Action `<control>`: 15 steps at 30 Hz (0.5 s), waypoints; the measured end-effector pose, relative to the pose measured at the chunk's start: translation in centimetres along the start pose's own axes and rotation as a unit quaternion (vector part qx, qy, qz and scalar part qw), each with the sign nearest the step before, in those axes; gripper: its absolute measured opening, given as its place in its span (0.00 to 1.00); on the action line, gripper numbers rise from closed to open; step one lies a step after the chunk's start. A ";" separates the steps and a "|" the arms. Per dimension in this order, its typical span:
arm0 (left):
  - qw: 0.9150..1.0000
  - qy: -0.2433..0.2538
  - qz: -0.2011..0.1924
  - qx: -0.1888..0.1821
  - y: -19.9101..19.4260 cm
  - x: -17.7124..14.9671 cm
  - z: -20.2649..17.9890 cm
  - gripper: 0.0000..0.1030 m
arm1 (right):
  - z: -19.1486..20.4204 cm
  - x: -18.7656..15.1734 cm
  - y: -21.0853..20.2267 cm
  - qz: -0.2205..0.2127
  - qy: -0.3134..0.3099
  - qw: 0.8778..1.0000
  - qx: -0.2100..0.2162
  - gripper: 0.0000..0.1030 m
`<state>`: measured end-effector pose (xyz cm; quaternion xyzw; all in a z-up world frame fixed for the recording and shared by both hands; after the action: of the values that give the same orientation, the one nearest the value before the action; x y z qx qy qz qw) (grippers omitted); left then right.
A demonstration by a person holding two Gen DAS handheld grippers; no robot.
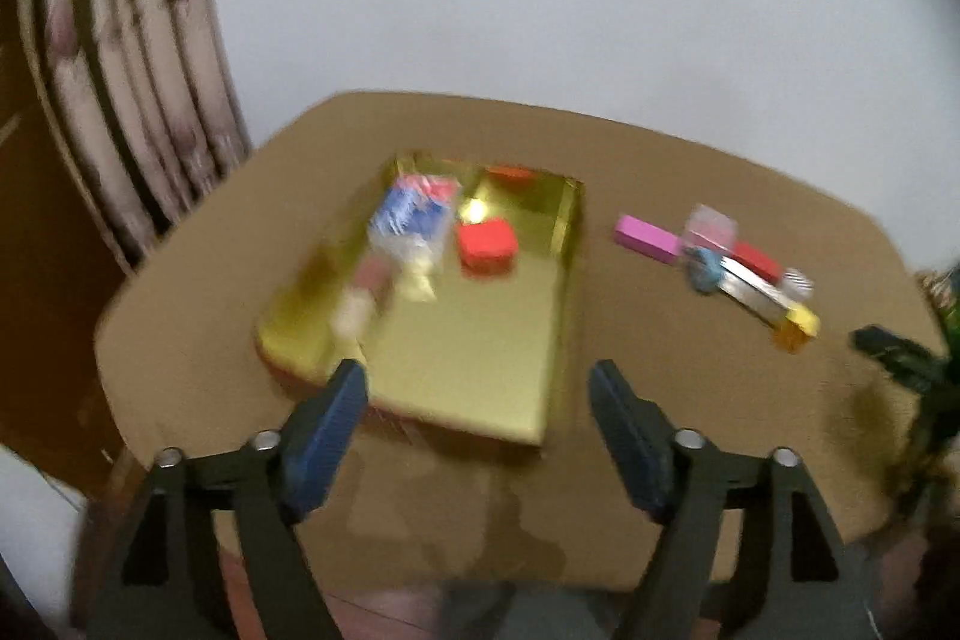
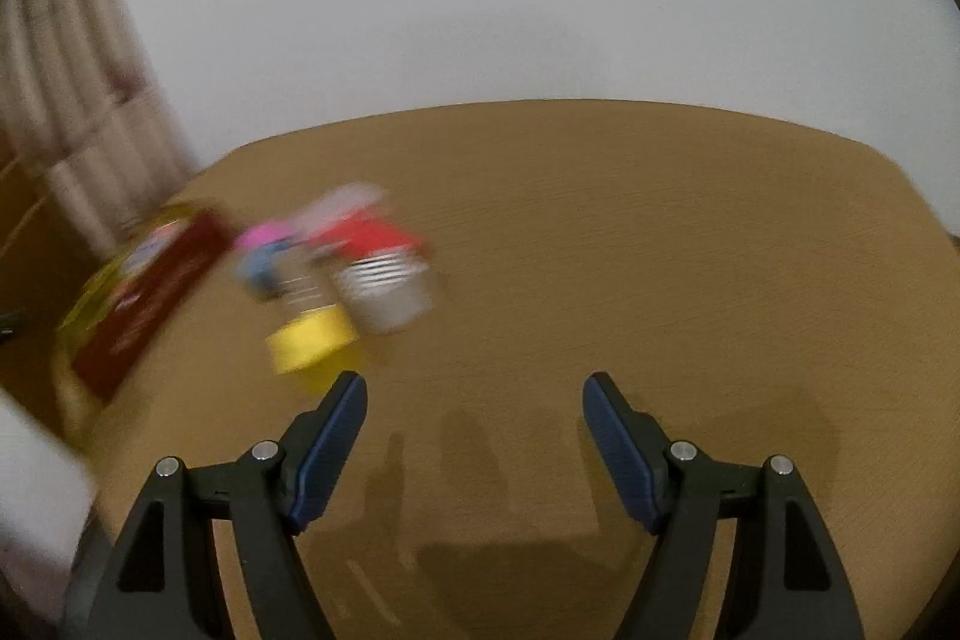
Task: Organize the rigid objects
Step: 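Place the lipstick tube in the tin and open the left gripper, then grasp the yellow cube with the right gripper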
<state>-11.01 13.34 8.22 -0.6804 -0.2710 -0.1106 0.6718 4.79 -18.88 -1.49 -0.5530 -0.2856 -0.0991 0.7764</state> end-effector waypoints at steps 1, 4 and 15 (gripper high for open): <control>1.000 -0.007 0.005 -0.010 -0.1 -0.8 -0.3 0.77 | 1.6 0.1 0.2 0.016 -0.027 0.999 0.021 0.74; 0.999 -0.023 0.031 -0.033 0.6 -3.7 -0.8 0.77 | 4.3 0.8 1.3 0.041 -0.083 0.996 0.007 0.74; 0.995 -0.022 0.079 -0.048 2.8 -5.8 -1.6 0.77 | 6.4 3.2 5.1 0.102 -0.144 0.984 0.015 0.63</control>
<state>-14.09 10.66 2.96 -0.7337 -0.2257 -0.0548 0.6386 7.63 -10.59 -2.39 -0.5757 -0.3378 0.0654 0.7417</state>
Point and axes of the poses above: each gripper's, at about its wrist camera, not at the fingertips, and y roughly the way its jaws point, z to its left, x to its top, the point moved 3 cm from there along y, roughly the way its jaws point, and after that the axes turned 11 degrees about z, right-handed, at the moved point
